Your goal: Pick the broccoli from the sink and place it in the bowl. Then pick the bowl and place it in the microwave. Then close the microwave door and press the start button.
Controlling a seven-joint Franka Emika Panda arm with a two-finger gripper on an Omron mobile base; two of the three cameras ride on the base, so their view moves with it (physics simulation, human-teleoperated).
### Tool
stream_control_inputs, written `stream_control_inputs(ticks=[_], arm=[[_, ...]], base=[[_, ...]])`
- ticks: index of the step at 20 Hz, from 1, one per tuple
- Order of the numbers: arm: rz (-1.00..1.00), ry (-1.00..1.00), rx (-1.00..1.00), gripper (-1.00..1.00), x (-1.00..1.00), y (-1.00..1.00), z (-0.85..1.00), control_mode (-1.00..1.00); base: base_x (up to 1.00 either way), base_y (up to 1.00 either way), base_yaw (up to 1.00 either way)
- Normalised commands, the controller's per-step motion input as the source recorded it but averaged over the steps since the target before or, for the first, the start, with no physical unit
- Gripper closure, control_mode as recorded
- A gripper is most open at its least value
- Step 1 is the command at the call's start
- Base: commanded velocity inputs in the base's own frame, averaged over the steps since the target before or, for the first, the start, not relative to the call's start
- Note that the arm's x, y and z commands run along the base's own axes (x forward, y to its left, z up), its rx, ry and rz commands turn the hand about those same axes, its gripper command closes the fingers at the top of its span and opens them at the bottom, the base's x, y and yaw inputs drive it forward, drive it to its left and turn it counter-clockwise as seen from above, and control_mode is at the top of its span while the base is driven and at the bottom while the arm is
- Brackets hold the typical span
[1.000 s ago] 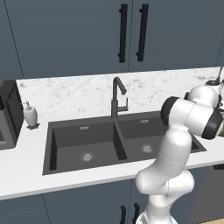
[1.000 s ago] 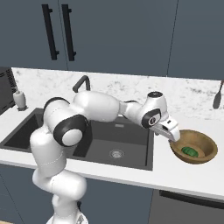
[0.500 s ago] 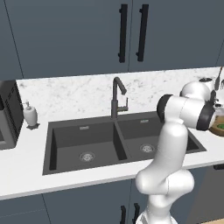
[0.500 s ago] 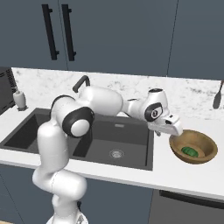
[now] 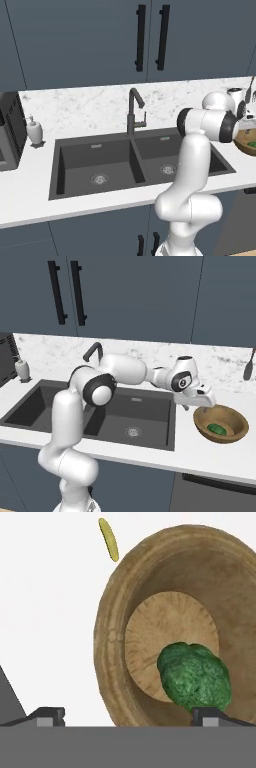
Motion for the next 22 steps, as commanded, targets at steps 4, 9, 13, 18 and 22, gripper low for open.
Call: stream_control_inputs(ticks=[4,9,13,18,22], arm=[[0.07,0.0,0.0,-1.0,0.04,-0.06,-0.24,-1.0],[0.06,0.0,-0.01,-1.0,-0.06,0.06,-0.31,-1.0],[0.04,0.0,0.0,-1.0,0.0,0.0,-0.17,-1.0],[0.05,0.0,0.0,-1.0,0.0,0.0,-0.2,-1.0],[0.07,0.0,0.0,-1.0,0.0,-0.02,-0.24,-1.0]], base=[[0.0,0.0,0.0],[0.0,0.0,0.0],[0.0,0.0,0.0],[0.0,0.0,0.0],[0.0,0.0,0.0]])
